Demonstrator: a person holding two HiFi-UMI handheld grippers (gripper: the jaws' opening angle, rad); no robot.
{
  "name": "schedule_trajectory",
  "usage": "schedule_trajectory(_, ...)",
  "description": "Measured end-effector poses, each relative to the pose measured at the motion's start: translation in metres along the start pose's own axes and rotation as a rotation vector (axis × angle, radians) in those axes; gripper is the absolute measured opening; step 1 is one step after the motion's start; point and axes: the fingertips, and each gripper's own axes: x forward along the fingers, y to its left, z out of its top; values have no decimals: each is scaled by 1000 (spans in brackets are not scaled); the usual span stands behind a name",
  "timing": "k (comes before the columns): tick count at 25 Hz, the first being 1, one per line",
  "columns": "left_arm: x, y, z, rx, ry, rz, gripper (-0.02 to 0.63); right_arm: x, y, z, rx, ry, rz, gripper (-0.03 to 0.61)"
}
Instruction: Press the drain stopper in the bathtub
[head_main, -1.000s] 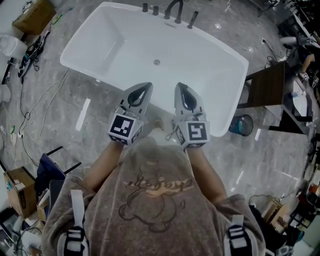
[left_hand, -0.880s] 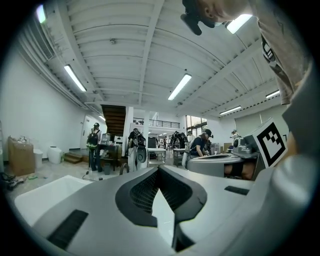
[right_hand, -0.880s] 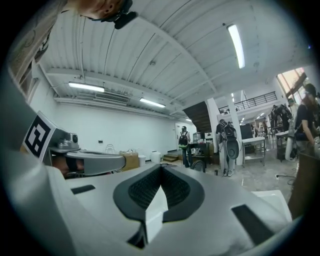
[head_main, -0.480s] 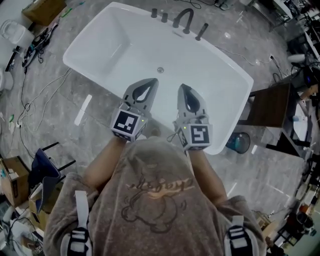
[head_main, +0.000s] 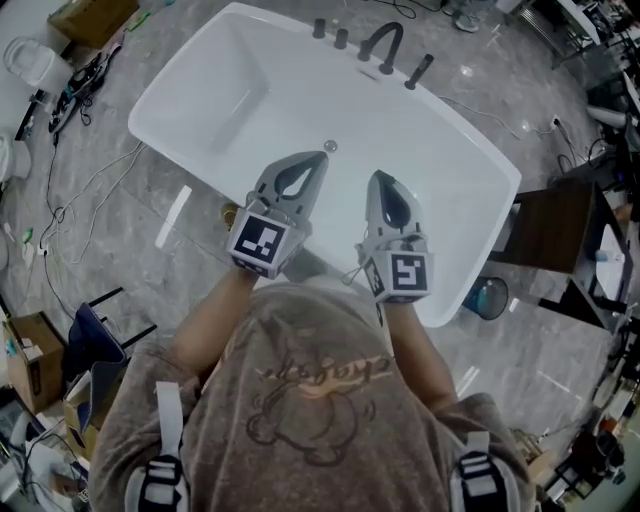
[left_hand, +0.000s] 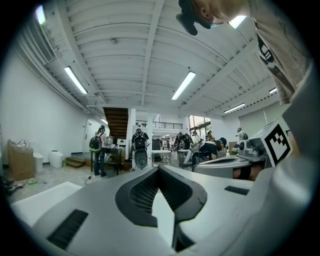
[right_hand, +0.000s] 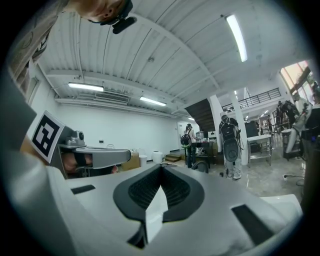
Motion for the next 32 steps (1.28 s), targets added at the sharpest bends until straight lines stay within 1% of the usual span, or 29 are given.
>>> schedule_trajectory(3, 11, 13, -11, -5, 4, -39, 0, 17, -2, -13, 6, 1, -31, 0)
schedule_trajectory(6, 27, 28, -27, 19, 19, -85, 0, 40, -6, -28, 11, 7, -61, 0)
schedule_trajectory(9, 42, 44, -39, 33, 34, -118, 0, 61, -4, -38, 2, 12, -65, 0)
schedule_trajectory(12, 56, 61, -47, 37, 41, -146, 0, 84, -5, -41, 4, -13, -75, 0)
schedule_trajectory(19, 89, 88, -70, 73, 37, -249, 0, 128, -15, -56, -11, -14, -104, 0)
schedule_trajectory(25, 120, 104, -88, 77, 20, -308, 0, 160, -28, -76, 8, -48, -123, 0)
schedule_trajectory(29, 131, 112, -105, 78, 18, -360, 0, 181, -29, -97, 13, -50, -125, 0)
schedule_trajectory(32, 134, 124, -118, 55, 16, -371, 0, 193, -28, -112, 21, -50, -135, 0)
